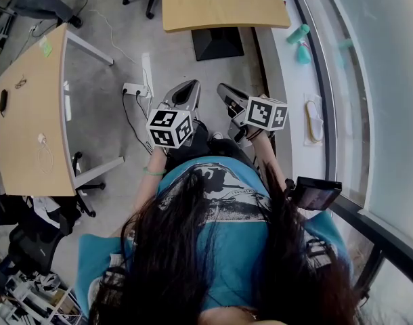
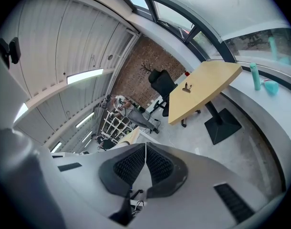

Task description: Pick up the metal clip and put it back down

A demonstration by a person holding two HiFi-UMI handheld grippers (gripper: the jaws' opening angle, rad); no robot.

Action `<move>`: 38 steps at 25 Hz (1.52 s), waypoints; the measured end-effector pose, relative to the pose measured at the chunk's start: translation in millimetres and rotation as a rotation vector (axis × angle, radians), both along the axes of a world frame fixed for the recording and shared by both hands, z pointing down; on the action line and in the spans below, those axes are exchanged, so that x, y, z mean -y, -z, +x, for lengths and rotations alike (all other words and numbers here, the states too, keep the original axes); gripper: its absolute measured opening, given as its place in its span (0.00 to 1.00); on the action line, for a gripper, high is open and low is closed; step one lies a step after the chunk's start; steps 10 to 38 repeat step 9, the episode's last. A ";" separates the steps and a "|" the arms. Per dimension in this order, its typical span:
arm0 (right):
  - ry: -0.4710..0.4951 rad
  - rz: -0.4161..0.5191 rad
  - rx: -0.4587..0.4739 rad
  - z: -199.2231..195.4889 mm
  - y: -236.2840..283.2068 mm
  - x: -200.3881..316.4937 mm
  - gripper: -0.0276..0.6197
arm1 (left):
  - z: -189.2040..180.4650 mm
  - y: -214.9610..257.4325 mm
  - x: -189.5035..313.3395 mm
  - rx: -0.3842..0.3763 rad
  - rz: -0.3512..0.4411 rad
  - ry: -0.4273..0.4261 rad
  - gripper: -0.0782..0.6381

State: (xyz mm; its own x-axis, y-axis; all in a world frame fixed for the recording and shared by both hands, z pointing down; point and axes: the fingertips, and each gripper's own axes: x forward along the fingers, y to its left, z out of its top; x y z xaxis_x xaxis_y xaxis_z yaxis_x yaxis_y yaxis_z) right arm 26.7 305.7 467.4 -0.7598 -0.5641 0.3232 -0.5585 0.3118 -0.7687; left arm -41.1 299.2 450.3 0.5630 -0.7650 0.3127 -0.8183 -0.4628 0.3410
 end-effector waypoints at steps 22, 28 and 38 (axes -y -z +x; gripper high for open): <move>-0.002 -0.006 0.005 3.8 0.7 4.3 0.08 | 4.4 2.2 4.6 0.002 0.001 -0.004 0.11; -0.002 -0.006 0.005 3.8 0.7 4.3 0.08 | 4.4 2.2 4.6 0.002 0.001 -0.004 0.11; -0.002 -0.006 0.005 3.8 0.7 4.3 0.08 | 4.4 2.2 4.6 0.002 0.001 -0.004 0.11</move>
